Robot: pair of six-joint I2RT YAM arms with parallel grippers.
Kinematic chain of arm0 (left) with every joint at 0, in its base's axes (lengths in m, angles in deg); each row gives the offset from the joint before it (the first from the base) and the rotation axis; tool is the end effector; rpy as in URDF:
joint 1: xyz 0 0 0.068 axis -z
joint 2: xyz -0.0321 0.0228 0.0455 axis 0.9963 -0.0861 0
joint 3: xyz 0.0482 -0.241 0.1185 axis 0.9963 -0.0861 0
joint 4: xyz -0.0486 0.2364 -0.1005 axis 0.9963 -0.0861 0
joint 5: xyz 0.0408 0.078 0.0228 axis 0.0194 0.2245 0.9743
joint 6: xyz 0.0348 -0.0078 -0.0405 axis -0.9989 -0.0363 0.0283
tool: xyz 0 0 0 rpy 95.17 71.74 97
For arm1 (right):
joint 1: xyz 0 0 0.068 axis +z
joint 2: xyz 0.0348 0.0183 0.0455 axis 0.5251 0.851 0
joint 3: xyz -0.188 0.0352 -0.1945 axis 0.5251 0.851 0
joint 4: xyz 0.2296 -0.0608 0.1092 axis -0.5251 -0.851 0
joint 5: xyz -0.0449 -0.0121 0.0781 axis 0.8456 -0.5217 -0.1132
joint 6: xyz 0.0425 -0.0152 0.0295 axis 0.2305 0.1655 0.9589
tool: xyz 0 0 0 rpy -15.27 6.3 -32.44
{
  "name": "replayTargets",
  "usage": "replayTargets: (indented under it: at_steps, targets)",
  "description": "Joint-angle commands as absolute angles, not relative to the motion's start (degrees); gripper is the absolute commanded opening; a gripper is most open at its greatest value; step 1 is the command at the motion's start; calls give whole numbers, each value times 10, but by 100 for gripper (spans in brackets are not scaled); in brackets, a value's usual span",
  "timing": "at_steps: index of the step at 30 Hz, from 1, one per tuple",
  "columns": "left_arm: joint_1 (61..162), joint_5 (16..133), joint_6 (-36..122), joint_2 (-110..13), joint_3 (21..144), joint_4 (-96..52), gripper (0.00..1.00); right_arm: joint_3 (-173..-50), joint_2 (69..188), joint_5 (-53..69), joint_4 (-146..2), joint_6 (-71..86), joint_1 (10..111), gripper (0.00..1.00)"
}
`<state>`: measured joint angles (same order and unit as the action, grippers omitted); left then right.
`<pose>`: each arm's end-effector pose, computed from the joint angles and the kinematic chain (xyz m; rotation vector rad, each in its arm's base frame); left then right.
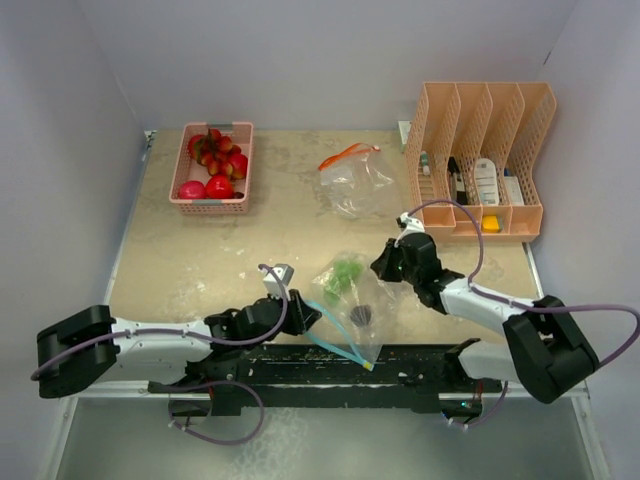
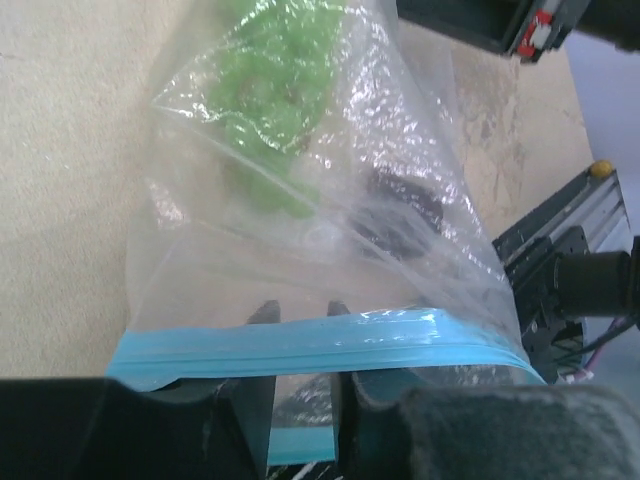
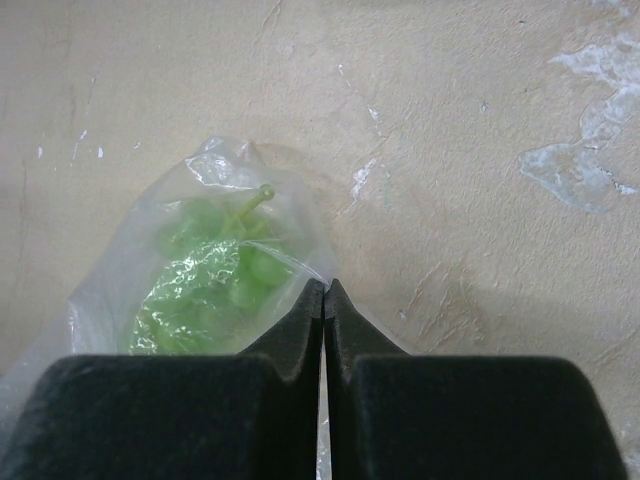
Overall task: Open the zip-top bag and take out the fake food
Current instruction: Pick up the fake fruit from the zipper food storage bag.
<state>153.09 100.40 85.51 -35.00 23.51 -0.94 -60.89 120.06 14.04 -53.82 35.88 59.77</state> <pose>0.0844 -0.1803 0.1549 0.0462 2.1561 -1.0277 0.2172 0.1169 0.1722 0.1193 2.1572 0.6786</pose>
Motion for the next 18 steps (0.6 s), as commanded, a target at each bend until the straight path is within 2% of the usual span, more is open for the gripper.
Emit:
replayTargets:
  at_steps: [1, 5, 13, 15, 18]
  targets:
    - [1534, 1084, 849, -369, 270, 37, 36, -584, 1165, 120, -485, 376, 597, 0]
    - [1533, 1097, 814, -411, 293, 64, 49, -582, 1124, 118, -507, 379, 597, 0]
    - [1534, 1094, 745, -535, 389, 86, 56, -590, 1066, 127, -566, 366, 597, 0]
    - [1534, 1099, 726, -555, 406, 75, 60, -588, 1057, 128, -574, 365, 597, 0]
    - [1534, 1084, 725, -564, 415, 54, 58, -588, 1041, 120, -608, 365, 597, 0]
